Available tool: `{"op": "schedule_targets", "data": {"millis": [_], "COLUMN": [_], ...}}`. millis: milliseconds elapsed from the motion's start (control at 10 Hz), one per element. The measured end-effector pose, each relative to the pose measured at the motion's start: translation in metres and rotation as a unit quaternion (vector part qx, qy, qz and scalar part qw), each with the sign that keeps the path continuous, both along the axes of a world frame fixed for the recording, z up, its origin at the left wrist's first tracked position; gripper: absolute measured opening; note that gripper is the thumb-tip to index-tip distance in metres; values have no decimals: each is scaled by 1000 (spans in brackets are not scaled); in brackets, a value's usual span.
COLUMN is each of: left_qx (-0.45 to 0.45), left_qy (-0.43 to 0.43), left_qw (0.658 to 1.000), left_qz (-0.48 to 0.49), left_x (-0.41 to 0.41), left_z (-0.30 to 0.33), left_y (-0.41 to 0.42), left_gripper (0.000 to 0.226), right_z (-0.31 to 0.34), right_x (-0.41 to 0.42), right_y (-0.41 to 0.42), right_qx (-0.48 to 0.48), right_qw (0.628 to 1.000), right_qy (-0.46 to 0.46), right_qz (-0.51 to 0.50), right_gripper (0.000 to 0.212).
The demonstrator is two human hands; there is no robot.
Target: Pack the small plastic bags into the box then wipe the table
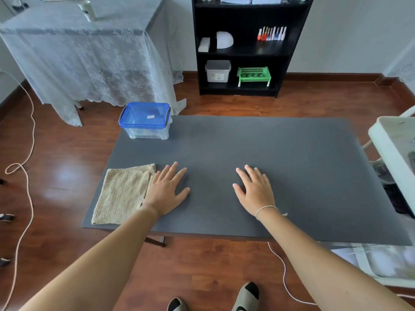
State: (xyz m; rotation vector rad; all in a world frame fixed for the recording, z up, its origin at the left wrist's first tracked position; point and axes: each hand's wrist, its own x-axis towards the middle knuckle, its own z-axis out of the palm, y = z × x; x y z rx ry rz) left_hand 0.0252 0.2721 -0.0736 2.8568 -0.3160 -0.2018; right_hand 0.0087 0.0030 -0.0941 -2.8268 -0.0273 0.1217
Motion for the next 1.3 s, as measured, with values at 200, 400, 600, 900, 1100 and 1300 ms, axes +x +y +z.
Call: {"op": "schedule_targets", "data": {"millis": [200, 400, 600, 900, 1100, 1300], "left_qx": [4, 12, 13, 10, 17, 14], "left_qy": [17, 33, 57, 61, 50, 53], "left_qw": [1000, 999, 998, 998, 998, 998], "left_qz": [-20, -26, -7, -20, -28, -30], "left_x": [4, -2, -1, 2, 1, 3], "left_z": [1, -3, 0, 0, 0, 3], "left_y": [-51, -86, -96, -92, -91, -91], "left_gripper": [63, 65, 65, 67, 67, 68], "right_z": [10, 8, 4, 4, 3, 34], "right_x": [2, -4, -13, -15, -16, -8], "right_y": [-48, -76, -81, -82, -81, -80], "right_qx": [-15, -30, -35, -31, -41, 67], "right_qw": [1000, 999, 999, 999, 999, 997], "right_qy": [12, 23, 18, 23, 22, 19], "right_qz": [-21, 1, 16, 10, 5, -29], "right_gripper": [55, 59, 57, 56, 56, 49]}}
